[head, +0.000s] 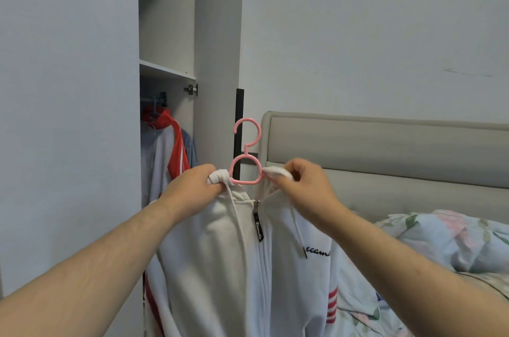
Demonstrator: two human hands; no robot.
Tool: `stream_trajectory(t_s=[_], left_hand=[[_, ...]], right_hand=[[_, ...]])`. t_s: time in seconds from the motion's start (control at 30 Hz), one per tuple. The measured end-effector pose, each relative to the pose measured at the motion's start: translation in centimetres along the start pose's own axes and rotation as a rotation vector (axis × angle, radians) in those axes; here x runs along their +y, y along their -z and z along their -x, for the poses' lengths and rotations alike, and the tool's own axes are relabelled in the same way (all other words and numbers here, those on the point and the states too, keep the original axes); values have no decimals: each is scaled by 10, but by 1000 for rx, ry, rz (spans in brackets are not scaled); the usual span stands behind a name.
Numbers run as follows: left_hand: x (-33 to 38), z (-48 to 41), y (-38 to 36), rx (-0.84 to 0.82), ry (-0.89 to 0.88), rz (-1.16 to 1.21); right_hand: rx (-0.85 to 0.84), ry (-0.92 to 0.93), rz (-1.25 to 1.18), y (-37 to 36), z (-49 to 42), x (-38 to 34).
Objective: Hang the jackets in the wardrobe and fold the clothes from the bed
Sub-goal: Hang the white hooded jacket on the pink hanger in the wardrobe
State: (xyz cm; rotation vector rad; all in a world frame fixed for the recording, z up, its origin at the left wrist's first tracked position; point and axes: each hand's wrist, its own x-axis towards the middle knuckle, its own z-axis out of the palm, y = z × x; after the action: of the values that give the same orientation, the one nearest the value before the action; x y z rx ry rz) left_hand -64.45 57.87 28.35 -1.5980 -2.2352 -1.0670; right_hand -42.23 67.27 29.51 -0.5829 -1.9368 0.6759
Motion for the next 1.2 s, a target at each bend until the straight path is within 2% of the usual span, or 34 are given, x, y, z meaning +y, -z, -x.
stream_trajectory(t_s=[0.1, 0.17, 0.27, 0.3, 0.37, 0.43, 0.53, 0.63, 0.67, 0.73, 0.8, 0.83, 0.93, 1.07, 1.2], left_hand=[[-3, 2, 0, -23, -34, 33], [-4, 5, -2, -52, -61, 71], [-4, 9, -4, -55, -81, 106], [-4, 10, -4, -52, -84, 121], [-1, 11, -1, -52, -102, 143], [2, 11, 3, -69, -128, 167], [8, 14, 13, -80, -170, 187], [16, 6, 28, -110, -178, 173], [19, 0, 37, -150, -122, 244], [25, -11, 61, -321, 107, 536], [28, -21, 81, -493, 260, 613], [30, -25, 86, -551, 310, 554], [38, -29, 85, -502, 280, 304], [41, -24, 72, -584, 235, 320], [23, -5, 58, -757, 348, 351]], right_hand=[[-164, 117, 345, -2, 19, 7], [-255, 184, 417, 2, 23, 7], [-164, 206, 435, 17, 9, 7], [-207, 159, 511, 21, 2, 8], [-396, -16, 608, 25, -8, 13], [-510, -151, 593, 23, -11, 20], [-456, -155, 410, 22, -11, 27], [-285, -36, 303, 28, -23, 20], [-236, 8, 297, 32, -29, 16], [-179, 94, 280, 43, -40, 7], [-179, 169, 229, 51, -45, -4], [-190, 210, 201, 53, -46, -10], [-203, 309, 157, 53, -48, -26], [-177, 343, 227, 54, -46, -28], [-164, 346, 243, 53, -38, -21]])
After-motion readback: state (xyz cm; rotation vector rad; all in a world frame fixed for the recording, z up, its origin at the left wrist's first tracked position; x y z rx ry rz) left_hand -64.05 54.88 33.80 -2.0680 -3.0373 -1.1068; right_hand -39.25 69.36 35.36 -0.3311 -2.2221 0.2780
